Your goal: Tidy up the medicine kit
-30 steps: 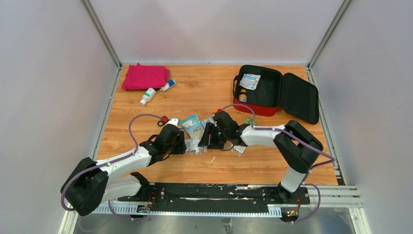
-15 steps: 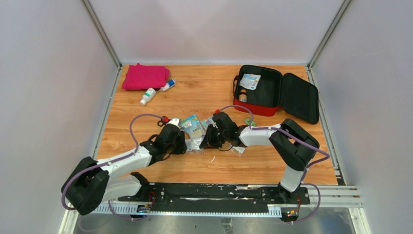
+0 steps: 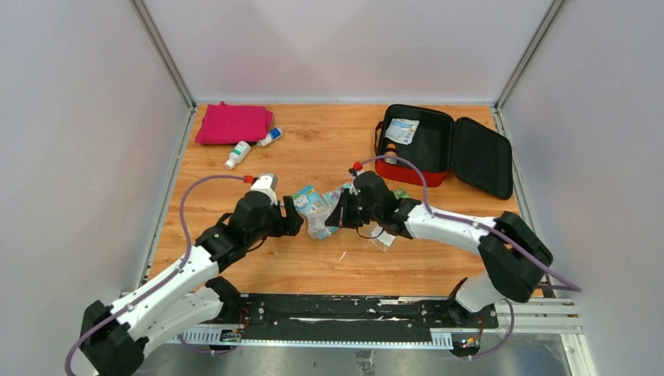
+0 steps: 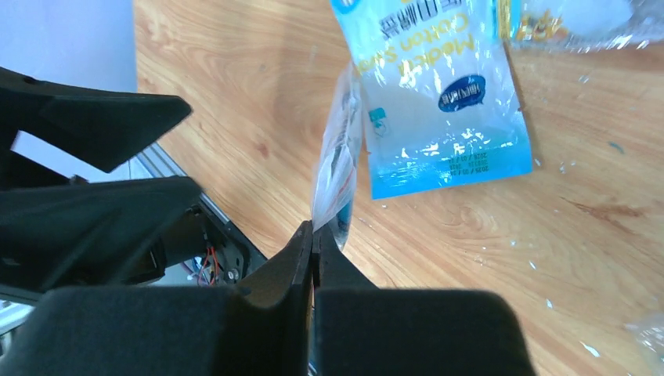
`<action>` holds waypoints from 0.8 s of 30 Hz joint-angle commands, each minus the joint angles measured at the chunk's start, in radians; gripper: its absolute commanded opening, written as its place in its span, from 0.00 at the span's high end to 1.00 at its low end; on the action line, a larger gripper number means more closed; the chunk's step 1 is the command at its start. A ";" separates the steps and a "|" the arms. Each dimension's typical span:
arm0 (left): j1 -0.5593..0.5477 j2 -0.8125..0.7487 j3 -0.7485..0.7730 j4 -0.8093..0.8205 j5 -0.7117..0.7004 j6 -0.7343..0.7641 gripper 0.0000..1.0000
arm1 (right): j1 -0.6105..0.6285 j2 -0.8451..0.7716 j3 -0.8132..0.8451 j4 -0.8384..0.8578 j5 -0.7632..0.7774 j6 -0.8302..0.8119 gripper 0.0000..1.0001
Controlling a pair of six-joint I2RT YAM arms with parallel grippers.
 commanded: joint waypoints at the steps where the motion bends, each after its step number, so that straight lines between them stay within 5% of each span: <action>1: 0.005 -0.107 0.125 -0.168 -0.091 0.027 0.22 | -0.012 -0.133 0.045 -0.194 0.104 -0.096 1.00; 13: 0.006 -0.165 0.139 -0.260 -0.153 0.030 0.18 | -0.378 -0.416 0.207 -0.552 0.221 -0.297 1.00; 24: 0.006 -0.164 0.123 -0.258 -0.144 0.015 0.18 | -0.733 -0.144 0.439 -0.638 0.227 -0.435 1.00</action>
